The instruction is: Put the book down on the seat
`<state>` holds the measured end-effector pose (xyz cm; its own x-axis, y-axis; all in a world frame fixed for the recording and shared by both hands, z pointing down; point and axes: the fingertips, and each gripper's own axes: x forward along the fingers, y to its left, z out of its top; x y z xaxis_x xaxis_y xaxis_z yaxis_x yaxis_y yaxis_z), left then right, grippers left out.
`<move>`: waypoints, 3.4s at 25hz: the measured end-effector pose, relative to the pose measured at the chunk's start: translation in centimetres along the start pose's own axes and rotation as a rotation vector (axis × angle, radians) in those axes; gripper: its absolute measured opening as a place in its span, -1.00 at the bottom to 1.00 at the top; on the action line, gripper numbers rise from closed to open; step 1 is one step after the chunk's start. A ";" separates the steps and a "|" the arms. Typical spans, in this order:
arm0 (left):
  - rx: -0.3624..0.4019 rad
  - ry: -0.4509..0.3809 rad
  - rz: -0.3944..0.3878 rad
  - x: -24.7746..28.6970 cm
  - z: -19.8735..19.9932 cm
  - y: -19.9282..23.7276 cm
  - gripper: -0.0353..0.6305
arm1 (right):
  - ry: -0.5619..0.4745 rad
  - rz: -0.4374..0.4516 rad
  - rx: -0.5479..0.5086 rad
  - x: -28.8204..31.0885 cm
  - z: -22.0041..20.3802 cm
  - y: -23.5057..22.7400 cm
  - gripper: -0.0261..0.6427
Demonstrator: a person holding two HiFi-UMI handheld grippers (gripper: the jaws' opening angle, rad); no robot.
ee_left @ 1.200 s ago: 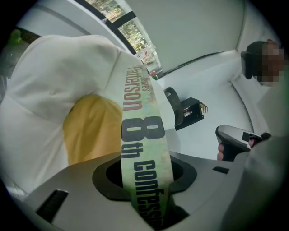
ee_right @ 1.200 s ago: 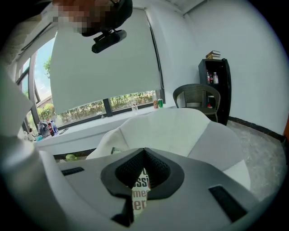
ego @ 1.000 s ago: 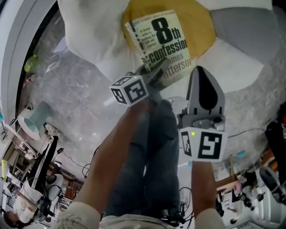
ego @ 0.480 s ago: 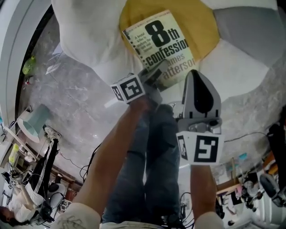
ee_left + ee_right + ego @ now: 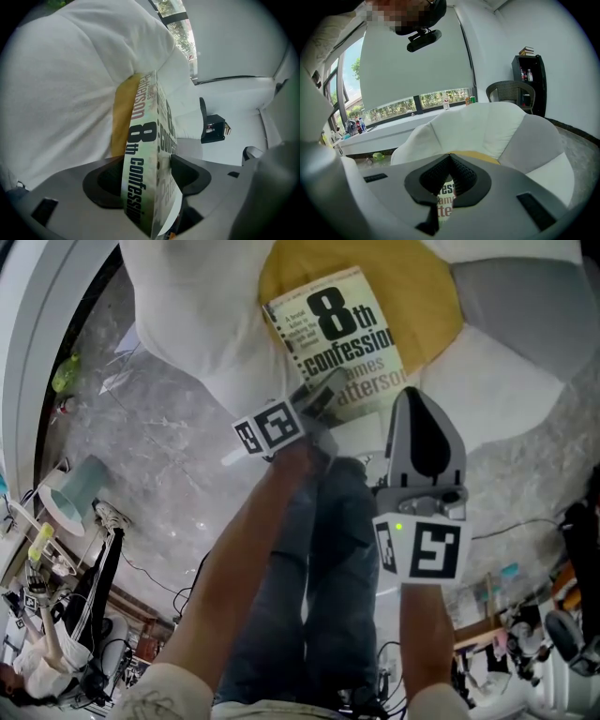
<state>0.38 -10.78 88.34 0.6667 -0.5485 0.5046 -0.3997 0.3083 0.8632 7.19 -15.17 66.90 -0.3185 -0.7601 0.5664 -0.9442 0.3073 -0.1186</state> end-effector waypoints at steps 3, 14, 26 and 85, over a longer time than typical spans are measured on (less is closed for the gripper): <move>-0.004 0.007 0.043 -0.5 -0.2 0.6 0.03 | 0.004 0.003 0.000 -0.1 0.4 -0.1 -0.91; -0.013 0.022 0.102 -3.2 -1.4 0.9 0.05 | 0.000 0.008 0.002 -0.6 1.6 0.1 -0.91; -0.038 -0.106 -0.027 -7.0 3.8 -10.5 0.01 | -0.091 0.028 -0.022 -3.3 10.6 1.1 -0.91; 1.497 -0.708 -0.027 -36.8 7.5 -71.6 -0.87 | -0.609 -0.075 -0.118 -36.3 51.0 2.8 -0.91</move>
<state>-0.25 -18.49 7.85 0.4503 -0.8926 0.0223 -0.8854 -0.4496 -0.1180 11.80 -15.87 4.42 -0.2755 -0.9613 -0.0013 -0.9612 0.2754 0.0136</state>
